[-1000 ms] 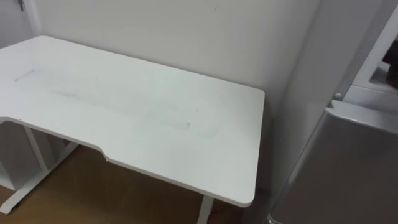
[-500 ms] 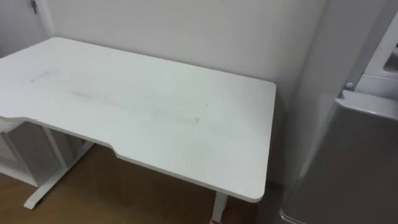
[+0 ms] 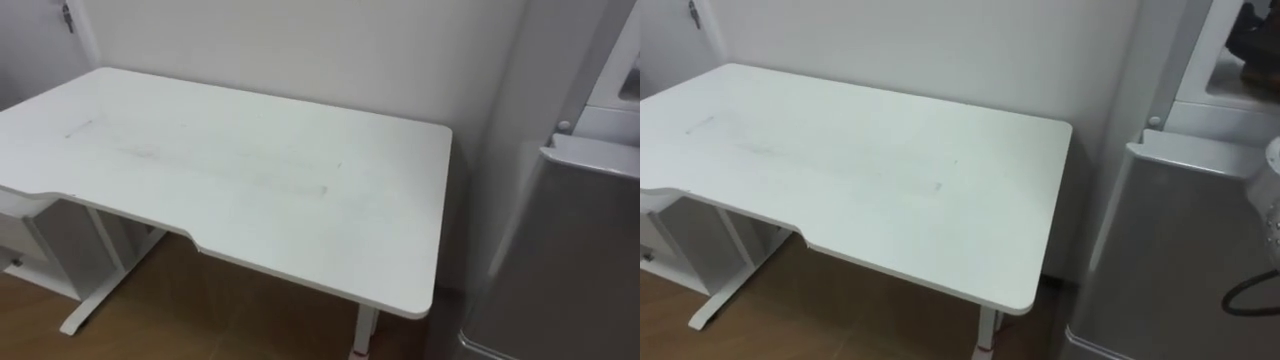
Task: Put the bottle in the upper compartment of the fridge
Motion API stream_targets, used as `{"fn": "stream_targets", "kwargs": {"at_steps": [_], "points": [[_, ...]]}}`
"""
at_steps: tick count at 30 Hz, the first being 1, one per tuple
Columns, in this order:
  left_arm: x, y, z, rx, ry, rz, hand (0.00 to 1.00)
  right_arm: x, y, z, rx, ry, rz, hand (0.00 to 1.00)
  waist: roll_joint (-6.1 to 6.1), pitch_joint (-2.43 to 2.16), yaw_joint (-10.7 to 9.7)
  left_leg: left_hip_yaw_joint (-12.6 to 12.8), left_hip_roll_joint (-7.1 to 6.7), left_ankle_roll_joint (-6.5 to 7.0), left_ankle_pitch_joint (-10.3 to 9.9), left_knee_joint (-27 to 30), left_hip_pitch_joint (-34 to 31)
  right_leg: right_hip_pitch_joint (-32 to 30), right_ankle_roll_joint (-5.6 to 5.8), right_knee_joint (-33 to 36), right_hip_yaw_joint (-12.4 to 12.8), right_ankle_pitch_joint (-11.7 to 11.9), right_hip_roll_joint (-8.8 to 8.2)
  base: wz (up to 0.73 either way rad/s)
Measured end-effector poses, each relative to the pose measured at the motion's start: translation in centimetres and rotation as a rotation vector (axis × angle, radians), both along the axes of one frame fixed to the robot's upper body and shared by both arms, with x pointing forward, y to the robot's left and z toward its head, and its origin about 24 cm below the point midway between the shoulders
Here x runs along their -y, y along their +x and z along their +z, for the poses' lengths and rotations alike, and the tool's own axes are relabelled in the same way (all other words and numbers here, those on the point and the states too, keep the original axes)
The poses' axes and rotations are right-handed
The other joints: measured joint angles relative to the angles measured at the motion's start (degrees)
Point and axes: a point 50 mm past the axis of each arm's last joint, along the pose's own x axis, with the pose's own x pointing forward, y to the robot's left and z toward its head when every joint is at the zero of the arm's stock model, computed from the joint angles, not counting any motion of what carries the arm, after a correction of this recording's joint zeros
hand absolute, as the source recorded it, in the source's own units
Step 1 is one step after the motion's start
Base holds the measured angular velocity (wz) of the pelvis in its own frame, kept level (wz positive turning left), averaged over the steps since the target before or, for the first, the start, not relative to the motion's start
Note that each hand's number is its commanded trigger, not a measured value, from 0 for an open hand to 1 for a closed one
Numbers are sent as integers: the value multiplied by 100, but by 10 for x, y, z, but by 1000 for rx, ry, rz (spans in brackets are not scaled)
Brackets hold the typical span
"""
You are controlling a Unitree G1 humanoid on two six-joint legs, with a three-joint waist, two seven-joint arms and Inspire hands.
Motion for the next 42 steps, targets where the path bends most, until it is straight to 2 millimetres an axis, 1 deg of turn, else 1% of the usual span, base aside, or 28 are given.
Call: {"fn": "stream_targets", "kwargs": {"at_steps": [4, 5, 8, 9, 11, 13, 17, 19, 20, 23, 31, 37, 39, 41, 42], "points": [[0, 0, 0, 2, -3, 2, 0, 2, 0, -2, -11, -1, 18, 0, -14, 2, -1, 1, 1, -1, 0, -4, 19, 0, -3, -6, 20, -31, -1, 0], [0, 0, 0, 2, -3, 2, 0, 2, 0, -2, -12, 0, 21, 0, -33, -4, -2, 1, 1, -1, 0, -4, 23, 0, -3, -6, 20, -31, 0, 0], [0, 0, 0, 0, -3, 3, 0, 4, 0, -3, -17, 14, 37, 0, -50, 8, -3, 15, 0, -1, -1, -6, 56, 18, -3, -5, 29, -30, -3, -1], [0, -1, 0, 1, -3, 3, 0, 4, 0, -3, -19, 17, 46, 0, -83, 4, -2, 28, 2, -1, -1, -10, 63, 13, -3, -4, 42, -31, -4, -6], [0, -3, 0, 1, -8, 2, 0, 4, 1, -3, -21, 24, 65, 0, -114, 12, -4, 63, 7, -1, -1, -21, 92, 18, -4, -10, 58, -30, -5, -7], [0, -4, 1, 5, -11, -2, 0, 4, 2, -4, -31, 37, 91, 0, -155, 5, -38, 70, 10, -2, -2, -20, 103, 30, -6, -21, 56, -27, -3, 0], [1, -4, 2, 22, -26, -12, 0, 4, 2, -5, -34, 48, 118, 0, -175, 5, -74, 70, 14, -3, -2, -26, 129, 60, -9, -23, 41, -24, -1, 0], [0, -6, 3, 16, -24, -12, 0, 6, 2, -11, -51, 55, 138, 0, -204, -9, -71, 88, 10, -8, -4, -87, 230, 139, -5, -45, 38, -35, -8, 0], [0, -7, 3, 15, -23, -11, 0, 6, 2, -11, -55, 56, 142, 0, -205, -7, -75, 88, 10, -8, -4, -102, 261, 171, -5, -56, 35, -34, -6, 0], [-1, -10, 3, 8, -21, -5, 0, 7, 2, -17, -76, 53, 155, 0, -224, -19, -72, 117, 6, -15, -6, -192, 402, 308, 4, -126, 31, -30, 3, 0], [-2, -12, 3, 1, -21, -8, 0, 6, 3, -19, -84, 61, 194, 0, -254, -41, -115, 157, 6, -24, -13, -243, 507, 383, 9, -144, 30, -33, 3, -1], [-2, -14, 3, -20, -22, -3, 0, 6, 3, -20, -108, 49, 184, 0, -260, -45, -142, 156, 6, -24, -14, -239, 501, 392, 10, -149, 28, -33, 2, 0], [-2, -13, 3, -20, -22, 0, 0, 8, 3, -22, -118, 43, 178, 0, -263, -42, -166, 144, 5, -23, -15, -226, 507, 419, 13, -151, 4, -35, -3, 6], [-2, -13, 3, -21, -22, 0, 0, 10, 3, -27, -149, 20, 166, 0, -238, -6, -156, 138, -4, -22, -16, -226, 548, 474, 25, -151, -18, -48, -10, 7], [-2, -13, 3, -22, -24, -1, 0, 12, 3, -31, -174, -5, 149, 0, -269, -17, -151, 138, -5, -22, -18, -226, 550, 468, 32, -144, -9, -61, -9, 3]]}}
